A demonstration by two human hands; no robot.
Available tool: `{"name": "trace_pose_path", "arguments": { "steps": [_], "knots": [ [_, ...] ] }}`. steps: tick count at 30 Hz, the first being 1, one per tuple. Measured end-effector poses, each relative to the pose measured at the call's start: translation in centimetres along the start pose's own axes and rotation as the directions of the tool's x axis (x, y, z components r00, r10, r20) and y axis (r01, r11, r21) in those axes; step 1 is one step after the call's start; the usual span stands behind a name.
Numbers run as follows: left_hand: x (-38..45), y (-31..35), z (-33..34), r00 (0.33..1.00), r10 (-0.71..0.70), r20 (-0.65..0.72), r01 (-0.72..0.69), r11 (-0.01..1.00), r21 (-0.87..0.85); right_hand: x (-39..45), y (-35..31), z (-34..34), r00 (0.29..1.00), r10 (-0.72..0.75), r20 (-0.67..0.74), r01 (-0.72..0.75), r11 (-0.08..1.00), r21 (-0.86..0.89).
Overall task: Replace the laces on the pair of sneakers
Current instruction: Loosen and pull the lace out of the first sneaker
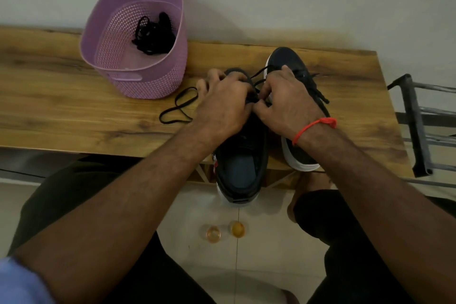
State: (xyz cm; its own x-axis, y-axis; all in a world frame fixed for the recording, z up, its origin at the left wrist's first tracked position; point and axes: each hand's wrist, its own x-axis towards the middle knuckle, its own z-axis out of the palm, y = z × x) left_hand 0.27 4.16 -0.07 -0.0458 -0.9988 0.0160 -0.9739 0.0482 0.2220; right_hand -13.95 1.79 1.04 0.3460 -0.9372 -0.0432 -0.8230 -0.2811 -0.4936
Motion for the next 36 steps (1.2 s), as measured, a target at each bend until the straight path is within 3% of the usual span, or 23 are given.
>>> {"name": "trace_pose_path", "arguments": {
  "steps": [5, 7, 10, 12, 15, 19, 24, 26, 29, 30, 32, 34, 36],
  "knots": [
    [0.4, -1.1, -1.3, 0.995, -0.077, -0.064, 0.076, 0.997, -0.028, -0.1, 0.1, 0.0, 1.0, -0.003, -0.005, 0.003, 1.0, -0.007],
    [0.6, -1.8, -2.1, 0.964, -0.158, -0.215, 0.135, 0.984, -0.119, -0.1, 0.0, -0.1, 1.0, -0.002, -0.005, 0.002, 1.0, 0.002],
    [0.9, -3.5, -3.3, 0.858, -0.275, -0.434, 0.189, 0.954, -0.231, -0.2, 0.0, -0.4, 1.0, -0.003, 0.006, 0.003, 1.0, 0.001],
    [1.0, -4.0, -3.0, 0.894, -0.262, -0.363, 0.204, 0.96, -0.192, -0.2, 0.1, -0.4, 1.0, -0.004, 0.011, 0.004, 1.0, 0.0],
    [0.5, -2.7, -1.5, 0.978, -0.129, -0.166, 0.109, 0.986, -0.128, -0.1, 0.1, -0.3, 1.0, -0.002, 0.013, 0.002, 1.0, 0.0],
    [0.3, -0.9, 0.3, 0.999, -0.038, 0.012, 0.039, 0.999, -0.027, 0.0, 0.0, -0.2, 1.0, -0.003, 0.018, 0.003, 1.0, -0.008],
    [0.4, -0.4, 0.6, 0.999, -0.042, 0.027, 0.043, 0.999, -0.015, 0.0, 0.2, -0.2, 1.0, -0.005, 0.029, 0.005, 1.0, -0.003],
    [0.7, -0.7, 0.1, 0.995, -0.068, -0.073, 0.064, 0.996, -0.054, -0.1, 0.2, -0.2, 1.0, -0.008, 0.02, 0.008, 1.0, -0.006],
    [1.4, -2.2, -1.5, 0.891, -0.311, -0.332, 0.162, 0.899, -0.406, -0.1, 0.2, -0.3, 1.0, -0.022, 0.002, 0.022, 1.0, 0.005],
    [1.6, -2.8, -1.9, 0.858, -0.39, -0.332, 0.176, 0.833, -0.524, -0.1, 0.3, -0.4, 1.0, -0.025, 0.003, 0.025, 1.0, 0.011],
    [1.9, -3.4, -1.9, 0.862, -0.45, -0.234, 0.24, 0.768, -0.593, -0.1, 0.2, -0.4, 1.0, -0.021, 0.01, 0.021, 1.0, 0.011],
    [1.7, -3.1, -1.1, 0.918, -0.383, -0.107, 0.289, 0.828, -0.48, -0.1, 0.2, -0.3, 1.0, -0.019, 0.012, 0.019, 1.0, 0.003],
    [1.1, -2.1, -0.3, 0.975, -0.224, -0.011, 0.208, 0.921, -0.329, -0.1, 0.1, -0.3, 1.0, -0.023, 0.015, 0.023, 1.0, 0.002]
  ]
}}
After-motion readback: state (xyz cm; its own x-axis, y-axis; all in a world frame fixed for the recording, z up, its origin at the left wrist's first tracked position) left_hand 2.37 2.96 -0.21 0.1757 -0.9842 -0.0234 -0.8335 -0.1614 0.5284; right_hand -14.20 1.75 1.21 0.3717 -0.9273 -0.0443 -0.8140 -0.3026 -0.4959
